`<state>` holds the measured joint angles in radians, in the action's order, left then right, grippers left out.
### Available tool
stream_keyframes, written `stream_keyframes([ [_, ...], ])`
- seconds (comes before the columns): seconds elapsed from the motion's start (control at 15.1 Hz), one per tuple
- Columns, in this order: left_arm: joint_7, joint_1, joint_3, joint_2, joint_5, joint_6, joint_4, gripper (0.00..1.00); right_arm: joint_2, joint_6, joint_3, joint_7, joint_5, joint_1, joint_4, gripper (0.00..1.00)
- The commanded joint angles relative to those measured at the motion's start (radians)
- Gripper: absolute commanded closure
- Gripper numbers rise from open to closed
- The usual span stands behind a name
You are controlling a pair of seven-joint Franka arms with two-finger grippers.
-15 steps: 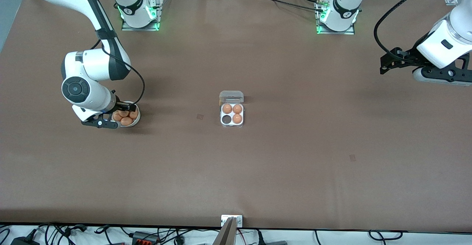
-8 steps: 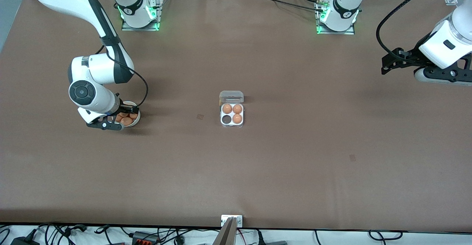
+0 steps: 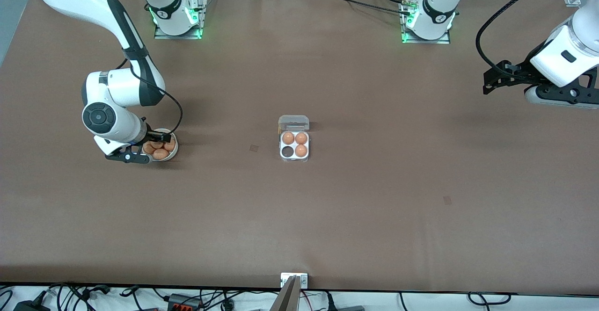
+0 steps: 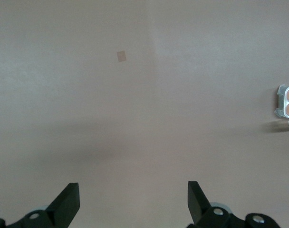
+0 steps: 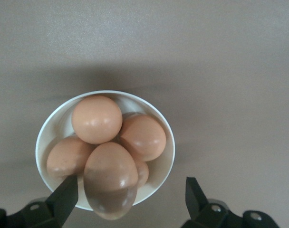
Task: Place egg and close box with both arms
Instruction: 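Close the right gripper around one brown egg in the bowl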
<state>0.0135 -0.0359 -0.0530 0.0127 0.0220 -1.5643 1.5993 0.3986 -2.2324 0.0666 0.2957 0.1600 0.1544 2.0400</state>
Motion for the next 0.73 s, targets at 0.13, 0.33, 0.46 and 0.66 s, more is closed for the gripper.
stream_keyframes([
  [0.13,-0.006,-0.002,-0.002,0.012,-0.017,0.018,-0.030,0.00,-0.029,-0.009,-0.007,-0.012,0.013,-0.004,0.028,0.02],
  [0.33,-0.006,-0.004,-0.004,0.012,-0.017,0.017,-0.030,0.00,-0.027,-0.009,-0.007,-0.007,0.013,-0.004,0.023,0.11],
  [0.46,-0.006,-0.004,-0.002,0.013,-0.017,0.015,-0.030,0.00,-0.027,-0.009,-0.008,-0.003,0.013,-0.003,0.023,0.16],
  [0.66,-0.006,-0.004,-0.004,0.012,-0.017,0.015,-0.029,0.00,-0.027,-0.001,-0.008,0.000,0.012,-0.003,0.023,0.22],
])
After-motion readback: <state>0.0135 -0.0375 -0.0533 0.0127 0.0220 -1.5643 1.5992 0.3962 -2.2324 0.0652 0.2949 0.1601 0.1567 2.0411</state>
